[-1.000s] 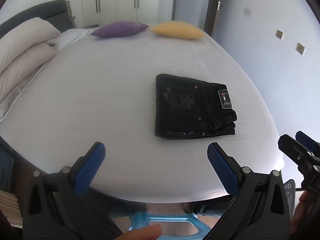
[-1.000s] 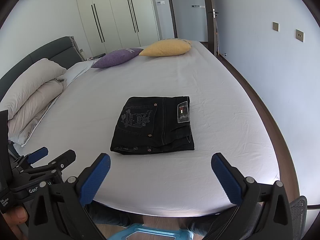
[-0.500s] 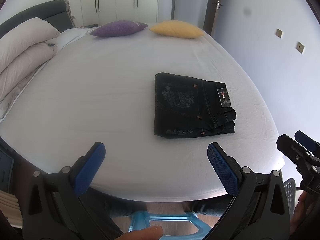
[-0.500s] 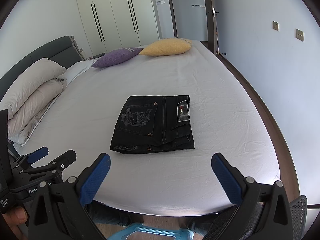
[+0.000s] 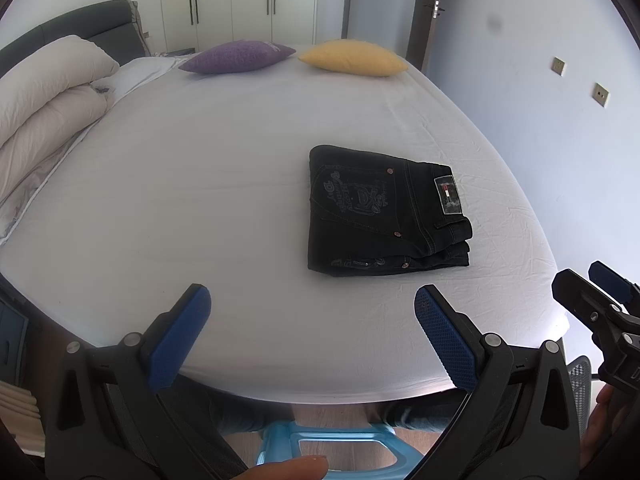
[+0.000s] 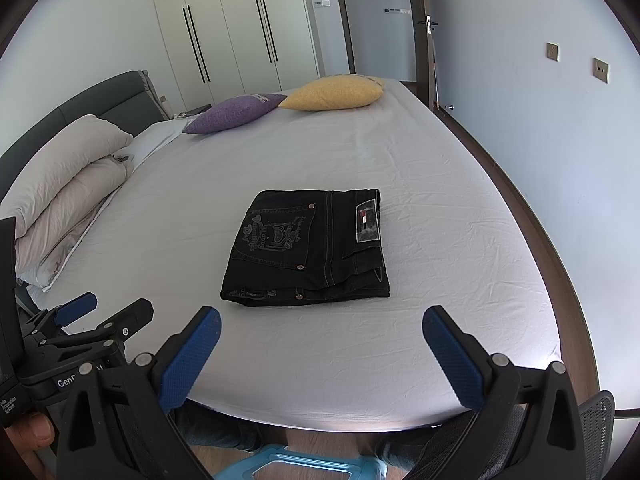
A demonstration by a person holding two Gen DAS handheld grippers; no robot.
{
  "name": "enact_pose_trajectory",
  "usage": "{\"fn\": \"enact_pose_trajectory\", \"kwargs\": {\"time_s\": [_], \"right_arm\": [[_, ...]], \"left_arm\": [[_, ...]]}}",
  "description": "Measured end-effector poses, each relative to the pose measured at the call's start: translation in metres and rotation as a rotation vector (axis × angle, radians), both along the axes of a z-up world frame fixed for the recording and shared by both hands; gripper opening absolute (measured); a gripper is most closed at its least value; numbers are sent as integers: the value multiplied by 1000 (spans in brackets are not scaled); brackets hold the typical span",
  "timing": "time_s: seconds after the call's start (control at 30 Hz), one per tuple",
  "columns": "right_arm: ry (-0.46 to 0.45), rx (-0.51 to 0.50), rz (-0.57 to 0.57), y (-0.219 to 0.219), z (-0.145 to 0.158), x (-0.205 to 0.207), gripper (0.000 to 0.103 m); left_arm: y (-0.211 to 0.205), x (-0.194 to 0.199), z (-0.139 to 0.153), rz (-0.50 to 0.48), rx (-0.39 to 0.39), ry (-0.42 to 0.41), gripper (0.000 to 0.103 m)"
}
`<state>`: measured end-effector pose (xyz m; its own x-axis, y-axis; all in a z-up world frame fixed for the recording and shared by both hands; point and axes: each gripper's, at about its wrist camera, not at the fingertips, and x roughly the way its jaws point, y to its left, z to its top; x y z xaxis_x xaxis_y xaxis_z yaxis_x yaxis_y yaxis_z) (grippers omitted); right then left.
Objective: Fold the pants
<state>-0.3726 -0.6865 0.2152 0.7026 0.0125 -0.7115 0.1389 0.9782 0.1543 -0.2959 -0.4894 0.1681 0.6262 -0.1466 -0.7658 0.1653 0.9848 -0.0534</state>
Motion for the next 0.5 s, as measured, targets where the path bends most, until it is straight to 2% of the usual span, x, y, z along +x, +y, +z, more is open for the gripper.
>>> {"fn": "enact_pose_trajectory", "kwargs": {"time_s": [0.5], "right_arm": [[1, 0, 1, -1, 1, 0, 103]], "left_arm": [[0, -1, 0, -1, 0, 0, 103]]}}
